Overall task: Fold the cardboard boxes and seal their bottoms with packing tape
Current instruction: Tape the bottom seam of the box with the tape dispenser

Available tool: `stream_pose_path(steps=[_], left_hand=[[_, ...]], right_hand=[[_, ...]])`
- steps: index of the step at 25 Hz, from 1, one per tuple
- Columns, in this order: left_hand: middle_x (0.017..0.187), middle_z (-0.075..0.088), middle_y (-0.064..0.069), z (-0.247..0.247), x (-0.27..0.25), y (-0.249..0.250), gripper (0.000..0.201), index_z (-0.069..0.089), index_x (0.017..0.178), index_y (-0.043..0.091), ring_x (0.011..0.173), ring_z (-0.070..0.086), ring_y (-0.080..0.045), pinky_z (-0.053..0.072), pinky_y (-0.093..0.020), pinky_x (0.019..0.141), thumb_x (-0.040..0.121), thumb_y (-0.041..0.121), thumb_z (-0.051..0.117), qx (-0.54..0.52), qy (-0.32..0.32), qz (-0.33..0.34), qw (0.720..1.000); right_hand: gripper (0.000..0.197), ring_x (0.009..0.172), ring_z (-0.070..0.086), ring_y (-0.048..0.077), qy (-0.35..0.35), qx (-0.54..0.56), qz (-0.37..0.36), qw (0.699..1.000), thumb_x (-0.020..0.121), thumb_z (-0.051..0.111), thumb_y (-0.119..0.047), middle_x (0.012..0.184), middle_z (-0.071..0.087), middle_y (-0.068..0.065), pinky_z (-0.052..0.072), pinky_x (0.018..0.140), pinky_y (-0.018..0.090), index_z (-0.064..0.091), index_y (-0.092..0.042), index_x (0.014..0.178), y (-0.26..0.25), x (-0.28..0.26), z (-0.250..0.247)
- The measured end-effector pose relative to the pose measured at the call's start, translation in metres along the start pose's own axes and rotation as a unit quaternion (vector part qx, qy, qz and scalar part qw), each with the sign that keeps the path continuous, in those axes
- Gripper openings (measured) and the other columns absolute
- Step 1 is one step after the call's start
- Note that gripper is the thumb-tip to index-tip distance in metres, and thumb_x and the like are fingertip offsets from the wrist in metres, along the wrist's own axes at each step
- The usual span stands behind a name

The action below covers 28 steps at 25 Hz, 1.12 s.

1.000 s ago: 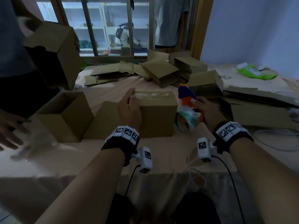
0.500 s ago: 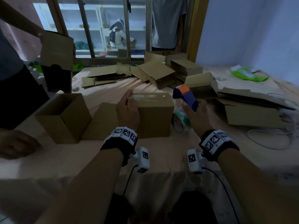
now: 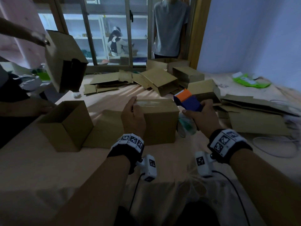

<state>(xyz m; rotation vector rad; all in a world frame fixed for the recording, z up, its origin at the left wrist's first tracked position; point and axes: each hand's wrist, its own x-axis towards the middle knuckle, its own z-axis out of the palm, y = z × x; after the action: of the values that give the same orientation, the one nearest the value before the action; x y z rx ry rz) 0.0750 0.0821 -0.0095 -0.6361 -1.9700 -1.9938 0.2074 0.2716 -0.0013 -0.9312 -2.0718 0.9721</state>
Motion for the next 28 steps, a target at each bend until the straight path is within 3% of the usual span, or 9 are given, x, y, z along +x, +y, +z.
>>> stream_pose_path(steps=[3,8,14,19,22,28], left_hand=[[0.133,0.062,-0.009,-0.001,0.002,0.0,0.051,0.061,0.132,0.007,0.118,0.054,-0.013,0.041,-0.022,0.101,0.093,0.029,0.037,0.012,-0.005,0.003,1.0],[0.131,0.063,-0.008,-0.001,0.002,-0.001,0.05,0.062,0.132,0.008,0.107,0.053,-0.004,0.037,-0.007,0.088,0.092,0.027,0.038,0.02,-0.004,-0.001,1.0],[0.134,0.06,-0.01,-0.002,0.002,-0.001,0.045,0.06,0.133,0.008,0.113,0.05,-0.008,0.037,-0.018,0.096,0.097,0.022,0.038,0.023,-0.007,0.0,1.0],[0.131,0.061,-0.009,0.0,0.003,-0.004,0.039,0.061,0.131,0.011,0.108,0.051,-0.007,0.038,-0.016,0.092,0.1,0.017,0.039,0.041,0.004,0.004,0.999],[0.131,0.061,-0.009,0.001,0.005,-0.004,0.04,0.061,0.132,0.01,0.109,0.051,-0.007,0.037,-0.016,0.093,0.1,0.017,0.039,0.043,0.005,0.008,0.999],[0.132,0.061,-0.008,0.001,0.004,-0.003,0.041,0.06,0.133,0.01,0.109,0.05,-0.005,0.037,-0.013,0.09,0.1,0.019,0.039,0.038,0.007,0.007,0.999]], right_hand=[[0.07,0.089,0.055,0.025,0.052,-0.133,-0.038,0.989,0.051,0.072,-0.069,0.097,0.054,0.002,0.051,0.078,0.045,0.044,-0.023,0.097,-0.008,0.004,-0.009],[0.058,0.068,0.051,0.01,0.053,-0.1,-0.051,0.992,0.063,0.079,-0.059,0.08,0.051,-0.008,0.038,0.059,0.027,0.044,-0.022,0.092,-0.017,-0.006,-0.01],[0.059,0.07,0.058,0.021,0.051,0.023,0.0,0.998,0.065,0.078,-0.054,0.081,0.054,-0.005,0.05,0.062,0.04,0.041,-0.019,0.097,-0.012,-0.006,-0.013],[0.061,0.066,0.055,0.012,0.051,0.044,0.025,0.997,0.065,0.081,-0.05,0.08,0.053,-0.004,0.042,0.052,0.028,0.047,-0.012,0.099,0.002,-0.019,-0.015],[0.059,0.063,0.054,0.008,0.044,0.065,0.023,0.997,0.072,0.082,-0.041,0.082,0.052,-0.005,0.041,0.048,0.021,0.044,-0.01,0.105,0.008,-0.041,-0.009],[0.064,0.076,0.056,0.005,0.027,0.11,0.011,0.994,0.073,0.082,-0.03,0.092,0.051,-0.011,0.048,0.063,0.025,0.033,-0.02,0.113,0.007,-0.062,0.013]])
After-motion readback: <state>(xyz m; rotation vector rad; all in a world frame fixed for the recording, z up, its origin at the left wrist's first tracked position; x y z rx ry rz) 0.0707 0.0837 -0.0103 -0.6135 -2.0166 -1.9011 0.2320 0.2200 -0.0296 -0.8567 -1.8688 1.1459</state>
